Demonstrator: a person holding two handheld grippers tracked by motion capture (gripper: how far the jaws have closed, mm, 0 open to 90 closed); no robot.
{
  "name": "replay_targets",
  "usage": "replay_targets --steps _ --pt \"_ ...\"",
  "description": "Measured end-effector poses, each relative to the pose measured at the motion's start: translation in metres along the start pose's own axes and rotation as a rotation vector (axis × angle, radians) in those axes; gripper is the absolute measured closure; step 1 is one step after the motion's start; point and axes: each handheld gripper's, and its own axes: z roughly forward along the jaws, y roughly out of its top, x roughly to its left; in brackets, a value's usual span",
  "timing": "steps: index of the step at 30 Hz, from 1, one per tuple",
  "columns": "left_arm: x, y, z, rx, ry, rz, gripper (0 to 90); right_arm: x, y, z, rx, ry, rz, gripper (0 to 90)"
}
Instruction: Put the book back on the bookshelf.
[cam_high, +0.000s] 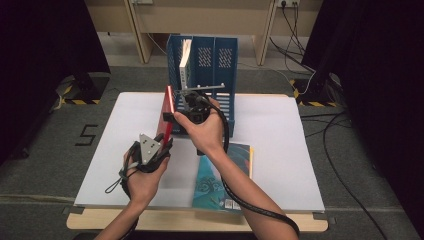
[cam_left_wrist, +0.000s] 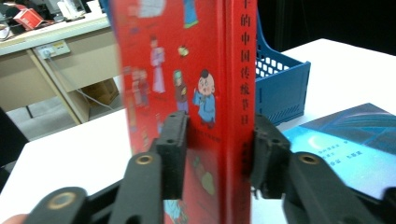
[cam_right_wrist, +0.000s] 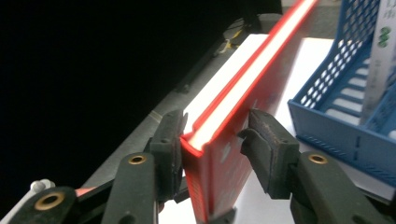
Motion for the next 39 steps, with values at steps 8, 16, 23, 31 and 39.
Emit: replay_targets --steps 8,16,23,31,39 --pt "0.016 0.002 -0.009 -0.005 0.066 0.038 75.3 0.002 0.0 -0.003 -0.009 0.039 0.02 54.1" --pt "0.038 0.002 -0.012 -0.005 0.086 0.011 78.2 -0.001 0.0 -0.019 -0.035 0.052 0.022 54.5" --pt "0.074 -0.007 -0.023 -0.02 0.062 -0.094 78.9 -0.031 -0.015 -0.026 -0.004 -0.012 0.061 54.8" --pt "0.106 -0.036 -0.041 -0.03 -0.002 -0.12 77.7 -0.08 -0.049 -0.047 0.013 -0.101 0.11 56.4" --pt "0.116 -0.077 -0.063 -0.006 0.013 -0.152 75.0 -0.11 -0.088 -0.065 -0.027 -0.166 0.09 56.7"
